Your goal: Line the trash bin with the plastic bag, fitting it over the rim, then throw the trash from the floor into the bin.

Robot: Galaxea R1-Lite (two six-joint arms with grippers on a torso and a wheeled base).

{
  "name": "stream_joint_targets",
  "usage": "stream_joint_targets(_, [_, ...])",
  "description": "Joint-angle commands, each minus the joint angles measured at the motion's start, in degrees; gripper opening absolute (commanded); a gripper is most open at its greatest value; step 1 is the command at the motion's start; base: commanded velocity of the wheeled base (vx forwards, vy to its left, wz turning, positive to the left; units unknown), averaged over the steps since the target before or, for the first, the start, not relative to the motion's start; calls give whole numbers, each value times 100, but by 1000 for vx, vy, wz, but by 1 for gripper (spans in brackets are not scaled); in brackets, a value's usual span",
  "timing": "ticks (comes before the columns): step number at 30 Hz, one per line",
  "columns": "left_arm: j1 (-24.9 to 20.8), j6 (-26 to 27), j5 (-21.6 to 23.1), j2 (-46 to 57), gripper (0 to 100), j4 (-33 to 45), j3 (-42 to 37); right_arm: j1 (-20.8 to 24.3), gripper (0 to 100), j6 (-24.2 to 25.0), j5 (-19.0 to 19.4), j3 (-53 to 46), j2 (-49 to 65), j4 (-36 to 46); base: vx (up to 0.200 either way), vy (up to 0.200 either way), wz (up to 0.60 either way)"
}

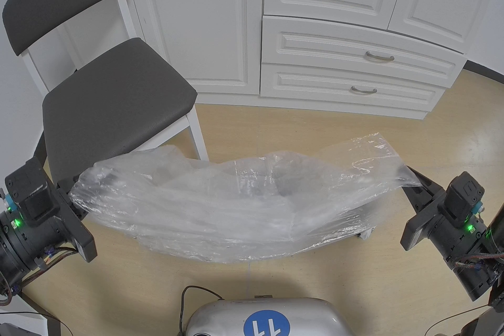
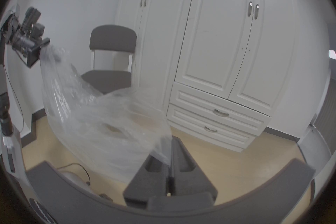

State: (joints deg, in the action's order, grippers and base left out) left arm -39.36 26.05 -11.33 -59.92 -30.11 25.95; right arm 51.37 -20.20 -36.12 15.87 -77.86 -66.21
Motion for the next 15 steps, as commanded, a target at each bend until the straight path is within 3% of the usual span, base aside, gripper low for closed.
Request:
stream_joint_targets(1, [-353,-56,-1,-345,0,-548,-29,251,0,7,167,-5,-238,-463,0,0,0])
stream_joint_targets(10, [-819,-294,-1,-1207,0,-2069,-293,505,0,25,545,-58,-379,-1052,0,0,0])
stream_joint_targets(15, [-942,-267,-1,-1286,0,-2473,-389,646,0,25,589,-111,-370,-1061,0,0,0])
